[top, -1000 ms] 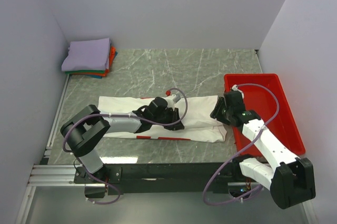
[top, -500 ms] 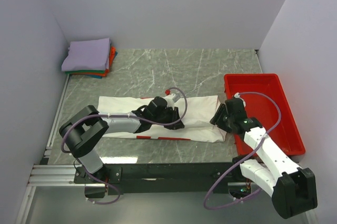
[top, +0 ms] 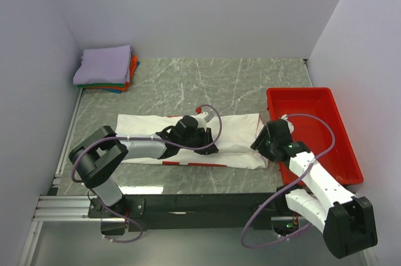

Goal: Fold and stack the t-shirts
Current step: Fold the tshirt

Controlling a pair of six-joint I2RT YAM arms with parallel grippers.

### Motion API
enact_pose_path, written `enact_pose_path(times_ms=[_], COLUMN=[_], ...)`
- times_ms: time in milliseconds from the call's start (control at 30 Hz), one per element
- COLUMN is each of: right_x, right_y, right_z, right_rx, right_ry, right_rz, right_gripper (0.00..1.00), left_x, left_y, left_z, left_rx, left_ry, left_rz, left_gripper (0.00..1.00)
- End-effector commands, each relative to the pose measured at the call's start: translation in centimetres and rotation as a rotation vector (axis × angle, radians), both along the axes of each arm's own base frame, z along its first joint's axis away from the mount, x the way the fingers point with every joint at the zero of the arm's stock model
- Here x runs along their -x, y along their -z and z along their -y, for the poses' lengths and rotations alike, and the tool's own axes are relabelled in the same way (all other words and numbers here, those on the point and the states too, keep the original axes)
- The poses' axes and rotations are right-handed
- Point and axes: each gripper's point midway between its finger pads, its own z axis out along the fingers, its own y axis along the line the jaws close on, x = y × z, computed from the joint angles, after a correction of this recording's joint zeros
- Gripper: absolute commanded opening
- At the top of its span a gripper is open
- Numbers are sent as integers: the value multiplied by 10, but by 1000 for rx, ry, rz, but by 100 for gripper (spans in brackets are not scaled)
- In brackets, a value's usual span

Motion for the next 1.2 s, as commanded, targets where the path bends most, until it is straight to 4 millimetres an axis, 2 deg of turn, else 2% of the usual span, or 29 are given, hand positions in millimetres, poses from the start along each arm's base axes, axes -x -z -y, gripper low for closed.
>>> enact_pose_path(times_ms=[0,133,233,267,333,367,400,600,833,1167], right_x=[-11,-12,-14,-15,-14,-14,-12,-1,17,33], right_y=[1,3,2,2,-1,-3,-6,-24,-37,-52], right_z=[-1,-1,-2,-3,-4,-4,-4,-8,-27,-30], right_rx=[-22,-29,-33,-38,-41,-42,-44,-67,-169,-191], right_ry=[38,48,46,44,39,36,29,-17,-102,-136], right_rz=[34,44,51,51,57,59,60,78,70,62], right_gripper=[61,59,47,35,18,4,0,0,0,0], left_x=[1,1,2,2,1,0,0,-5,-7,-9], left_y=[-15,-15,-15,-16,-15,-17,-17,-20,-20,-26], left_z=[-1,-3,-3,-4,-5,-5,-6,-9,-12,-21], left_rx=[25,22,22,20,16,15,14,5,-11,-23], left_ry=[17,14,16,15,12,8,6,-24,-41,-61], left_rz=[58,64,65,68,70,75,78,91,94,108], left_gripper=[21,21,21,21,21,21,21,22,23,24])
